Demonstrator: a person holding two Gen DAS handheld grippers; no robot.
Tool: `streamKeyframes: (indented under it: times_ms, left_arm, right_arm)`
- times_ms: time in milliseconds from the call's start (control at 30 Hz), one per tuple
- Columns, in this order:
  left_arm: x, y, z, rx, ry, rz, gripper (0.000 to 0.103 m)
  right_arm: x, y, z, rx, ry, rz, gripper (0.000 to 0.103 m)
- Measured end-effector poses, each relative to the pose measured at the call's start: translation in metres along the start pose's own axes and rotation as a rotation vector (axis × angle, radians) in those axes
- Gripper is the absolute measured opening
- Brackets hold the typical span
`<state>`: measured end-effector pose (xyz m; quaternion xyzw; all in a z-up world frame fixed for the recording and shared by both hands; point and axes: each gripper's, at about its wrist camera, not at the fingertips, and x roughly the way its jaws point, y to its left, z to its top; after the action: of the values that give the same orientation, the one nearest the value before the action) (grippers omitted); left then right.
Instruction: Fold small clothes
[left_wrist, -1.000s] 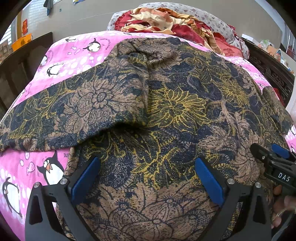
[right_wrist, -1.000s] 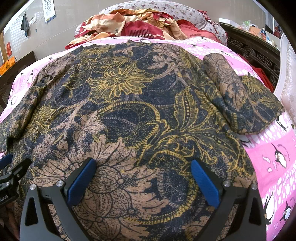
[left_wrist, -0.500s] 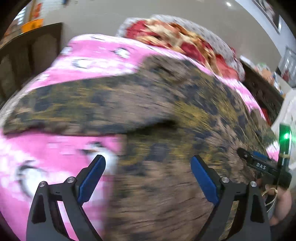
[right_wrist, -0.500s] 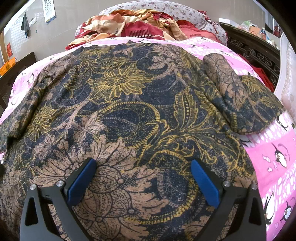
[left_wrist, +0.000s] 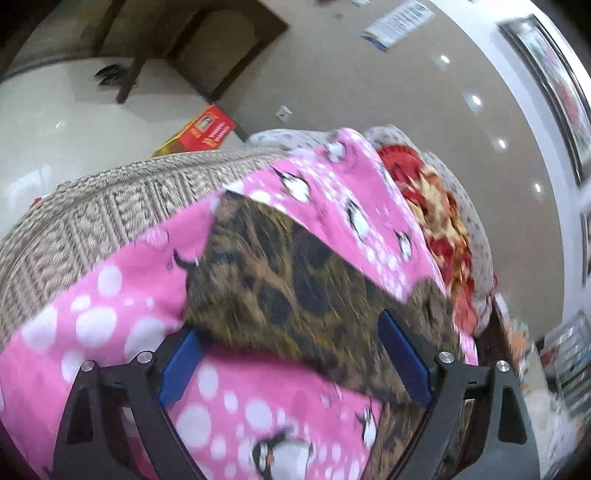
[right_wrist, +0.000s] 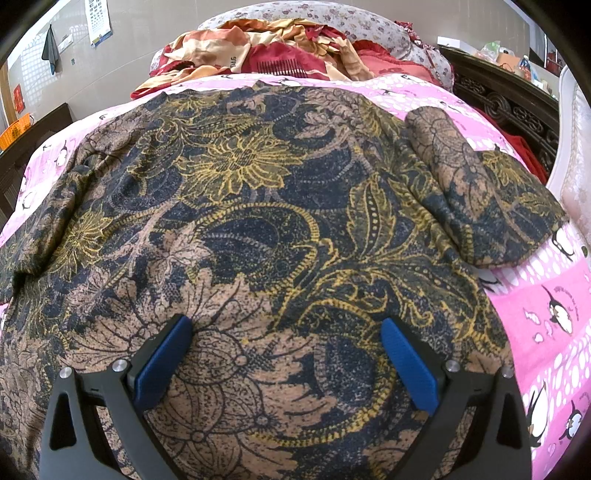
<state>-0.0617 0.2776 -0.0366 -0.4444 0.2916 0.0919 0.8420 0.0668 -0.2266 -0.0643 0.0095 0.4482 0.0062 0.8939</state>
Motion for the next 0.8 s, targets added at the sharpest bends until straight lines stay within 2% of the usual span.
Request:
streamKeyframes:
  times_ms: [67, 133, 200, 233, 300, 333, 433, 467, 567, 667, 733, 800]
  left_arm:
    - [0.002, -0.002, 0.010, -0.025, -0.016, 0.000, 0.074]
    - [0.009, -0.009, 0.015, -0.025, -0.014, 0.015, 0.068]
    - [0.010, -0.001, 0.026, -0.029, -0.014, 0.055, 0.046]
    - [0.011, 0.000, 0.030, -0.040, -0.005, 0.075, 0.038]
    - [0.015, 0.007, 0.036, -0.060, 0.017, 0.155, 0.000]
    - [0.016, 0.008, 0.039, -0.052, 0.031, 0.201, 0.000]
    - [0.010, -0.002, 0.047, 0.016, 0.045, 0.222, 0.000]
    - [0.002, -0.011, 0.053, 0.059, 0.023, 0.230, 0.000]
    - [-0.040, -0.037, 0.093, 0.128, -0.145, 0.235, 0.000]
    - [-0.097, -0.055, 0.139, 0.150, -0.371, 0.257, 0.000]
    - [-0.111, -0.064, 0.150, 0.182, -0.419, 0.266, 0.000]
    - [-0.108, -0.077, 0.151, 0.226, -0.409, 0.241, 0.000]
  right_arm:
    - [0.000, 0.000, 0.000, 0.000, 0.000, 0.000, 0.103]
    - [0.000, 0.000, 0.000, 0.000, 0.000, 0.000, 0.103]
    - [0.000, 0.000, 0.000, 0.000, 0.000, 0.000, 0.103]
    - [0.000, 0.000, 0.000, 0.000, 0.000, 0.000, 0.103]
    - [0.000, 0.000, 0.000, 0.000, 0.000, 0.000, 0.103]
    - [0.000, 0.000, 0.000, 0.000, 0.000, -0.001, 0.103]
    - [0.000, 0.000, 0.000, 0.000, 0.000, -0.001, 0.103]
    - [0.000, 0.000, 0.000, 0.000, 0.000, -0.001, 0.103]
    - [0.000, 0.000, 0.000, 0.000, 0.000, 0.000, 0.103]
    - [0.000, 0.000, 0.000, 0.000, 0.000, -0.001, 0.103]
    - [0.000, 0.000, 0.000, 0.000, 0.000, -0.001, 0.103]
    - [0.000, 0.000, 0.000, 0.000, 0.000, -0.001, 0.103]
